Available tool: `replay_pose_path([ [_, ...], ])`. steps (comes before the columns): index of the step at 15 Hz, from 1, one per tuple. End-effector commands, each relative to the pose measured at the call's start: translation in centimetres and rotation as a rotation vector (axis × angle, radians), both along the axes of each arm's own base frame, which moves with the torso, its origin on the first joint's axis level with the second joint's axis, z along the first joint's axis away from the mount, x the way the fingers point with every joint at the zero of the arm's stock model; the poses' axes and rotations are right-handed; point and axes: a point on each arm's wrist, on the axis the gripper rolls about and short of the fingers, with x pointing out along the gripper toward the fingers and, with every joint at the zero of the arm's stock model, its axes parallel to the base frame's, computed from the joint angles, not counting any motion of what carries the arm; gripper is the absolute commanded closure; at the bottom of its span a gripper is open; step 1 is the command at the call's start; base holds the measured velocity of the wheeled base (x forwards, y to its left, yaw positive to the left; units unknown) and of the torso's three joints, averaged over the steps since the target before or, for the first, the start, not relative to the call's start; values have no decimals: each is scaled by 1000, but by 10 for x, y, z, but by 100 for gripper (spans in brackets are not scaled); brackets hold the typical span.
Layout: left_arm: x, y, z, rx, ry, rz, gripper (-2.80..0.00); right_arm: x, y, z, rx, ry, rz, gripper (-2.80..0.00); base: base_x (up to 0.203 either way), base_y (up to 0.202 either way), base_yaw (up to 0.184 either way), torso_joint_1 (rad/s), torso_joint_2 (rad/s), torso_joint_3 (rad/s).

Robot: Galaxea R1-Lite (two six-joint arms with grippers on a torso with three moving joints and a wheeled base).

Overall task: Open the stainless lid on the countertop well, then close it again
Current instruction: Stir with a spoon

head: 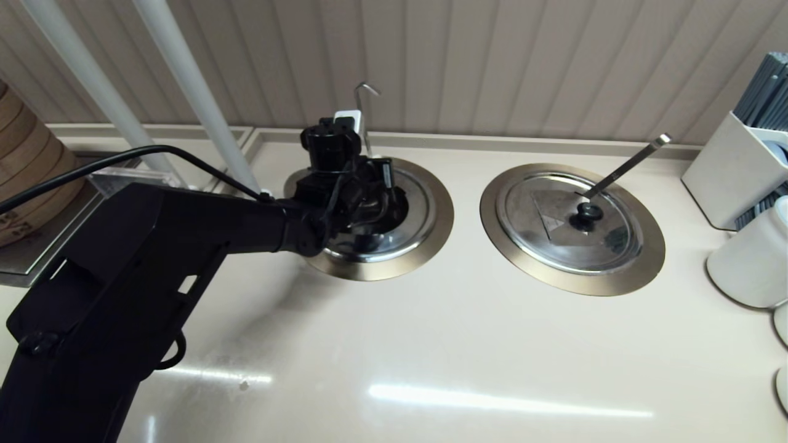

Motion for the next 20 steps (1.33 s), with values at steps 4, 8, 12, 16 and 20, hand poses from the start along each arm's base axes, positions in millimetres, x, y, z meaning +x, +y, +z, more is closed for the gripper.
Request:
replay_pose_path([
  [4,1,-4,3,5,-14,-11,0,0,0,-1,0,4,0,0,0,0,0,0,0,0],
  [8,2,-21,-16,108,-4,-51,0,0,0,-1,2,4,0,0,0,0,0,0,0,0],
  [12,7,-25,-25,123,-4,-51,0,0,0,-1,0,4,0,0,0,0,0,0,0,0],
  [16,9,-26,-29,127,3,-48,0,0,0,-1,1,4,0,0,0,0,0,0,0,0],
  [20,11,-27,-27,117,-11,-43,-280,0,0,-1,0,4,0,0,0,0,0,0,0,0],
])
